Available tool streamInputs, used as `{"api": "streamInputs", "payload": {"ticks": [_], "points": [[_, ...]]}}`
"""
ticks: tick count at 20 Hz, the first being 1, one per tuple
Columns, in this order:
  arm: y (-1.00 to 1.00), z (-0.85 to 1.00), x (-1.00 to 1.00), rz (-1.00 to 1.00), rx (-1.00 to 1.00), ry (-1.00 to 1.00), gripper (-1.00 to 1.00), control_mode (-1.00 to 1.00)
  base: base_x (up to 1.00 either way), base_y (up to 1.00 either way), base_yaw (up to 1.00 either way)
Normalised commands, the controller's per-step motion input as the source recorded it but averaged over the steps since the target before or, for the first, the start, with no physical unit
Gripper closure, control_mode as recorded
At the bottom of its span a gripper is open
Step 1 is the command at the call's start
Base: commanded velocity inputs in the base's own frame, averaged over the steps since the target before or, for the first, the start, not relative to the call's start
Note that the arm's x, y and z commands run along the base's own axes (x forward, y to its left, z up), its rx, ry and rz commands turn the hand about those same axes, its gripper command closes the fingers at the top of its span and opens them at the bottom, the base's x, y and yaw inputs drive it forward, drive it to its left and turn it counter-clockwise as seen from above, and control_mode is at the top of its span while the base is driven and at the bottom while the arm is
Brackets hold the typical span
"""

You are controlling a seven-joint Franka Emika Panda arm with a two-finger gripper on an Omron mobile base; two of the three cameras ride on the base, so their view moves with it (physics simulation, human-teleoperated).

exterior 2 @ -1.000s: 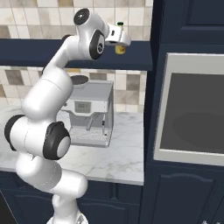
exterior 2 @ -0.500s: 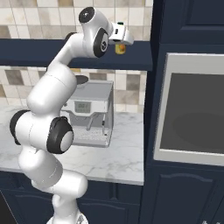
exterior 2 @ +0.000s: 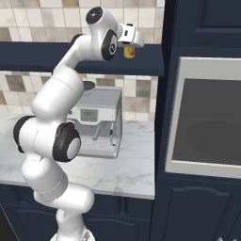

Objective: Take 2 condiments from the cabinet and move them on the counter near the stove.Make sure the condiments are lined up with each other, next to each other.

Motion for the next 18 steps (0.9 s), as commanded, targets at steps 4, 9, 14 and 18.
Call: {"api": "streamInputs", "payload": {"ticks": [4,9,14,18], "points": [[-0.02,-0.01,0.06,0.00,0.00,0.00,-1.00,-1.00,0.00,0.00,0.00],[-0.03,0.00,0.00,0.00,0.00,0.00,1.00,-1.00,0.00,0.00,0.00],[0.00,0.00,0.00,0.00,0.00,0.00,1.00,-1.00,0.00,0.00,0.00],[0.00,0.00,0.00,0.00,0.00,0.00,1.00,-1.00,0.00,0.00,0.00]]}}
